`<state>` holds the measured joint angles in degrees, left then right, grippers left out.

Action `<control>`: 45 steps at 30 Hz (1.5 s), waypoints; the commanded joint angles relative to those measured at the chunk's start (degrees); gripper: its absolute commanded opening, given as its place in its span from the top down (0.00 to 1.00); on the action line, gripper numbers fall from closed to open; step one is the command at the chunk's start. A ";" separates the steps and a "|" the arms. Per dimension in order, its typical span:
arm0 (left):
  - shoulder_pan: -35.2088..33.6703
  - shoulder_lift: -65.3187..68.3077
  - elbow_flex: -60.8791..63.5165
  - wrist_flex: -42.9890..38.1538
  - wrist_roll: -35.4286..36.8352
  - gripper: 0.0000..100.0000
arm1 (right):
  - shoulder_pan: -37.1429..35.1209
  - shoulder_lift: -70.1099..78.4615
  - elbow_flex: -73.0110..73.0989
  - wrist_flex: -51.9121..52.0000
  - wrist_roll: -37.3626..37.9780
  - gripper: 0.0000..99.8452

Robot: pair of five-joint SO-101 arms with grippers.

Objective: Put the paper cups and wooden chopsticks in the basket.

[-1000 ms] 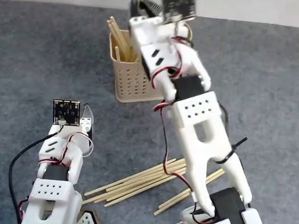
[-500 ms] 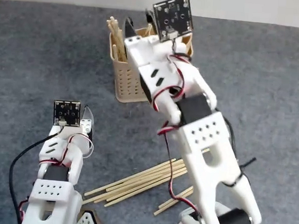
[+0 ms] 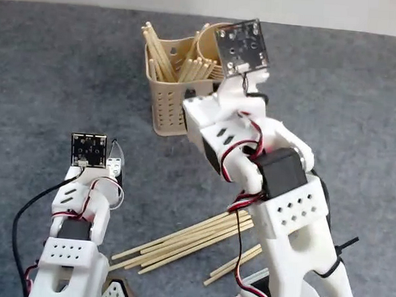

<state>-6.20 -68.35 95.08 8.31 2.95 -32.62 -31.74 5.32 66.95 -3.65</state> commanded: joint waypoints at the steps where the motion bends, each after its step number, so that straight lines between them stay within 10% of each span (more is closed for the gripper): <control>1: -0.66 -1.10 -0.31 -0.18 0.26 0.91 | 3.12 -2.33 -0.31 4.97 -4.40 0.83; 20: -0.66 -1.10 -0.13 -0.18 0.26 0.91 | 27.38 -2.68 6.90 24.04 -15.74 0.83; 45: -0.75 -1.10 -0.13 -0.18 0.26 0.91 | 46.55 -0.04 38.46 1.45 -11.25 0.83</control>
<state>-6.20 -68.35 95.16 8.31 2.95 13.01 -32.44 44.00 70.90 -15.60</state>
